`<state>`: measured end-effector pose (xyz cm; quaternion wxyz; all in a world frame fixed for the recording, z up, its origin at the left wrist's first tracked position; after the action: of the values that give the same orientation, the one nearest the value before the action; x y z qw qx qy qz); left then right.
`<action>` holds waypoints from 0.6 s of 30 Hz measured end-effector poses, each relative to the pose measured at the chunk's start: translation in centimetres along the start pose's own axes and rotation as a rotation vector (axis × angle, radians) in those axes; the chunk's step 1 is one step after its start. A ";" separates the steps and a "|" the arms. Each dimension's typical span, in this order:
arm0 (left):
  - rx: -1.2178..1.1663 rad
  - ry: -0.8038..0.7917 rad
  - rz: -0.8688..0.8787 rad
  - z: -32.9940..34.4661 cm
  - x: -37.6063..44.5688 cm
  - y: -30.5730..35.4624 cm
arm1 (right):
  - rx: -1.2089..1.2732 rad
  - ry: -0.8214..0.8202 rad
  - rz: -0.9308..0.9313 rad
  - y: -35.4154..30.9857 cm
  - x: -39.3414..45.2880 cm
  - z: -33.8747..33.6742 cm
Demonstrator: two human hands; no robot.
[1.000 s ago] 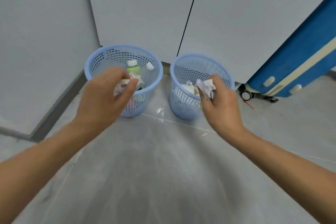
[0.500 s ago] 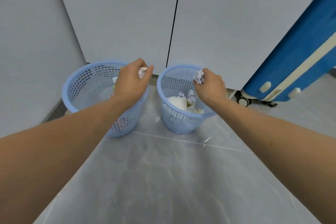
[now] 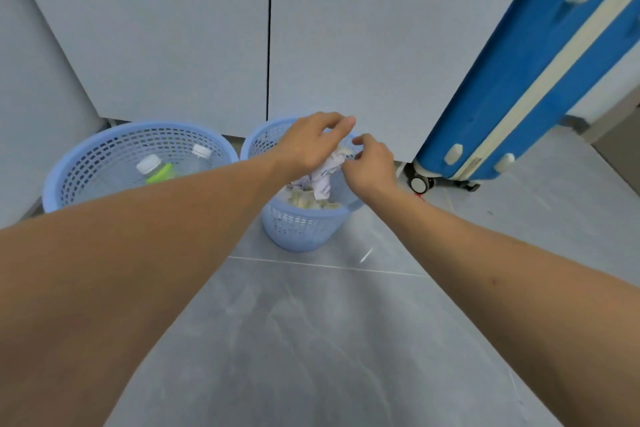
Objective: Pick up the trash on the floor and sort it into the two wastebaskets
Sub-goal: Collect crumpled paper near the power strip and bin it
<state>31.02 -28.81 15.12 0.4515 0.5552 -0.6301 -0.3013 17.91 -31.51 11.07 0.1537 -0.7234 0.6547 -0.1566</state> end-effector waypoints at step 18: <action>0.060 0.430 -0.372 -12.1 -50.7 3.0 | -0.046 -0.276 -0.472 -8.3 -41.4 7.3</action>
<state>39.42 22.52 10.83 0.4952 0.7257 -0.4157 -0.2355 24.62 10.58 6.99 0.1844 -0.8737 0.4443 -0.0731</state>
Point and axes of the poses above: each hand's wrist, its own x-axis towards the middle knuckle, its own z-axis out of the palm, y = z × x, the point moved 10 cm from there along x, towards the middle knuckle, and after that the axes turned 15 degrees about -x, right-handed, at the moved point
